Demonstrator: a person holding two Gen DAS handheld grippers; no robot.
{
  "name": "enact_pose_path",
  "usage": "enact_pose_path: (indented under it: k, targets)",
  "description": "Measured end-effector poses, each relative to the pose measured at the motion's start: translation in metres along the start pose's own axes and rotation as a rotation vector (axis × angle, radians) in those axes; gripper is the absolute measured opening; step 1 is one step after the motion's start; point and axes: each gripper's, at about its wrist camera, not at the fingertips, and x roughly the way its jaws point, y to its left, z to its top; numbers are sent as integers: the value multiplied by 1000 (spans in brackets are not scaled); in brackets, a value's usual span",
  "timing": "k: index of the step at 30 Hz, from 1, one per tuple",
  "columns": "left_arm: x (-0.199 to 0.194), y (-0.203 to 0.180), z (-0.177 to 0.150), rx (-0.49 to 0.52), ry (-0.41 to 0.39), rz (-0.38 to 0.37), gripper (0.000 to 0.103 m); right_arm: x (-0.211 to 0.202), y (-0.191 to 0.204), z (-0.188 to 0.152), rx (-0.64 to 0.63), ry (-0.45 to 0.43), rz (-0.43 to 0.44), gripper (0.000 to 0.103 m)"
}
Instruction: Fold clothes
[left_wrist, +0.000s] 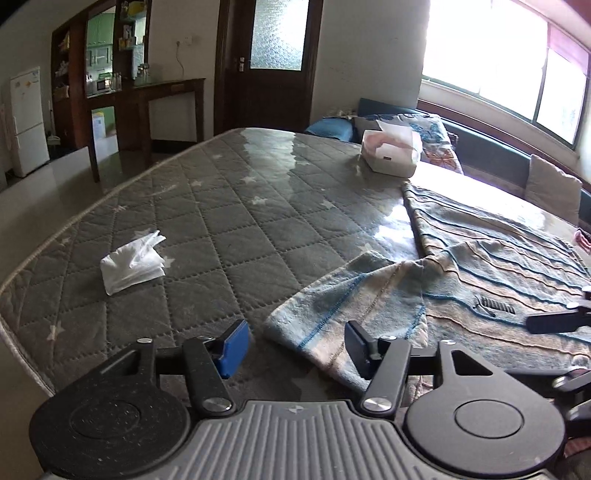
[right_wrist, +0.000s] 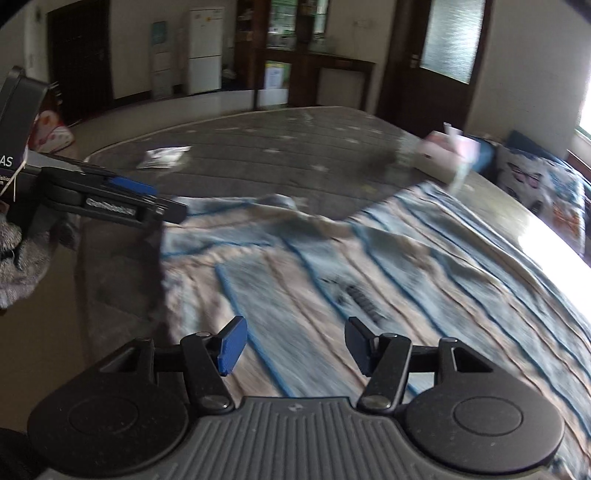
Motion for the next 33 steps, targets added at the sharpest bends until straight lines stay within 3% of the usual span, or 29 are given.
enact_pose_path:
  k: [3,13,14,16,19,21,26,33]
  targets:
    - [1,2,0,-14,15,-18,53,12,15,8,-23,-3,21,60]
    - [3,4,-6,-30,34,-46,52,35,41,21,-55,6,48,60]
    - [3,4,-6,-31,33,-49,49,36,42,21,-54,4,47,60]
    - [4,4,-5,-33,31,-56,29,37,42,21,-42,6,47,60]
    - [6,7,-4,-54,30,-77,9,38,43,21,-35,5,53,60]
    - [7,9,-3,-73,27,-96,5,39,44,21,-36,7,60,61]
    - [-9,5,2,-52,-43,-161,2,39,44,20,-32,6,65,61]
    - [-33,-22,7,42,-138,-333,2,18,23,17,2,-18,15,61]
